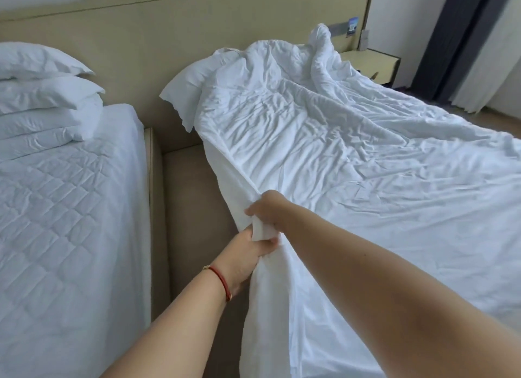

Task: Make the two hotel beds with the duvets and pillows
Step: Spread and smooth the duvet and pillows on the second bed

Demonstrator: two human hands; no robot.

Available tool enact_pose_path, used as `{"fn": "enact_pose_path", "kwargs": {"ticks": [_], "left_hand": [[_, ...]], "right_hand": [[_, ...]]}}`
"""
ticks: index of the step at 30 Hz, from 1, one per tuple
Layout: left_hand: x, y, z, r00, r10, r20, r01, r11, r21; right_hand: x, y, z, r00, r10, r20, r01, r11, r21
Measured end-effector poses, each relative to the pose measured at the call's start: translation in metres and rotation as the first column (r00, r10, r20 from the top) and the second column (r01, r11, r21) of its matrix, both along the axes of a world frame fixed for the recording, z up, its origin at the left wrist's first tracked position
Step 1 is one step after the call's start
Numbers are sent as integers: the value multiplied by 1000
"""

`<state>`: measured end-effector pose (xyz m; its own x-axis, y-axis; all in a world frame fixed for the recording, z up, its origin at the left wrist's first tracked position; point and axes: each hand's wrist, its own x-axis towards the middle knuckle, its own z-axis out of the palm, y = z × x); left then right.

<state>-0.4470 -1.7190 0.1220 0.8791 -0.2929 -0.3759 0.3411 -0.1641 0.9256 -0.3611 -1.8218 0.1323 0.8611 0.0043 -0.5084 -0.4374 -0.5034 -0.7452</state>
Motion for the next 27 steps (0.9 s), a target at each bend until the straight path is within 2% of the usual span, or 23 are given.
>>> {"fn": "enact_pose_path", "kwargs": {"ticks": [2, 7, 10, 13, 17, 19, 22, 25, 27], "left_hand": [[9, -40, 2, 1000, -20, 5, 20, 1000, -16], [36, -169, 6, 988, -146, 49, 148, 988, -35], [57, -248, -4, 979, -199, 40, 199, 980, -2], [83, -307, -31, 997, -74, 20, 72, 995, 65], [98, -344, -78, 994, 112, 6, -110, 969, 222], [94, -343, -103, 985, 174, 15, -168, 920, 355], [78, -325, -142, 968, 251, -7, -200, 787, 584], [51, -306, -167, 923, 340, -180, -112, 685, 720], [34, -304, -179, 876, 381, -295, -59, 692, 720]], "right_hand": [[9, -42, 1, 999, -37, 20, 36, 999, 26], [30, -186, -5, 979, -179, 94, 156, 966, 208], [47, -289, -11, 966, -202, 163, 167, 964, 207], [65, -397, -23, 942, -268, 202, 230, 954, 193], [80, -539, -50, 853, -495, 163, 457, 861, 222], [84, -598, -76, 813, -554, 179, 551, 831, 74], [75, -646, -112, 846, -509, 161, 533, 795, -289], [58, -661, -154, 897, -443, -11, 398, 817, -417], [46, -656, -178, 915, -394, -86, 313, 828, -466]]}}
